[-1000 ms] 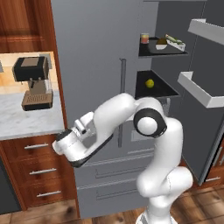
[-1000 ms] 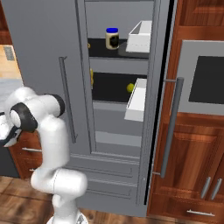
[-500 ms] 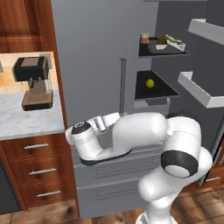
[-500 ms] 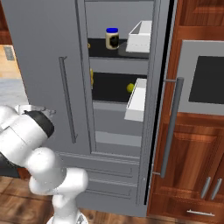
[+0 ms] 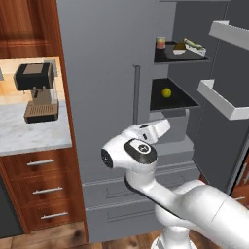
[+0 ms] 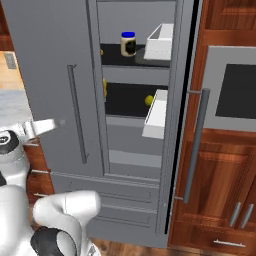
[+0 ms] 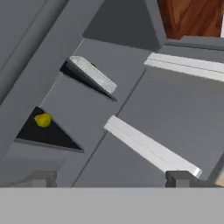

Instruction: Place the tupperware on the top shelf of the fridge. Make space for the tupperware among the existing items by rearranging them on the shelves if needed. Close the fridge door when finished.

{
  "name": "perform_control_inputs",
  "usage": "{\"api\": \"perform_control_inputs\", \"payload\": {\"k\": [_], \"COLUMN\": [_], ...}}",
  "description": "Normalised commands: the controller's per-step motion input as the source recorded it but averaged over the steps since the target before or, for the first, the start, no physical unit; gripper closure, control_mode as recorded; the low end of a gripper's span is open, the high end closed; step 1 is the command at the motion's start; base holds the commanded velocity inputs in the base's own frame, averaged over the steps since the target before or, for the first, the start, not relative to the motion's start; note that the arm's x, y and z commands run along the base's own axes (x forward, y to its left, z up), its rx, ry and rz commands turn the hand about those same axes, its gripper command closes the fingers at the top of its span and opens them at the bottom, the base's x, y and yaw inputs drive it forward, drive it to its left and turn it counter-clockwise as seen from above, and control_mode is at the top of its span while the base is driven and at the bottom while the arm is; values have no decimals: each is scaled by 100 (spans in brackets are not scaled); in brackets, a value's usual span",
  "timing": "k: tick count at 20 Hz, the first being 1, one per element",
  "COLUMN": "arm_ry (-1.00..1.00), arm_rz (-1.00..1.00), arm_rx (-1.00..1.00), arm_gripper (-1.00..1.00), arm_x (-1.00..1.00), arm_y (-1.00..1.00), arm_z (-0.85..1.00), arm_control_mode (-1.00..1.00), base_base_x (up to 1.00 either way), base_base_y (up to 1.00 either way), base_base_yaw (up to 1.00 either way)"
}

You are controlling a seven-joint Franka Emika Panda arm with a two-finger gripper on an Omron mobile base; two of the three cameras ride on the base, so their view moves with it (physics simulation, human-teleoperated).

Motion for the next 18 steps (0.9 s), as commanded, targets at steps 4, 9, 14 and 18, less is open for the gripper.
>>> {"api": "perform_control_inputs", "payload": {"k": [4, 9, 14, 18], "arm_ry": [18, 8, 5, 16], "arm_rz": [50, 24, 0, 0], "arm_rx": [21, 20, 35, 43], "arm_gripper": [-100, -100, -100, -100], "arm_x": [0, -43, -48, -62], "arm_y": [-7, -9, -13, -31], "arm_z": [79, 62, 59, 59], "arm_control_mode": [-100, -100, -100, -100], "base_base_x": [0, 0, 0, 0], "base_base_y": [0, 0, 0, 0], "base_base_yaw": [0, 0, 0, 0]}}
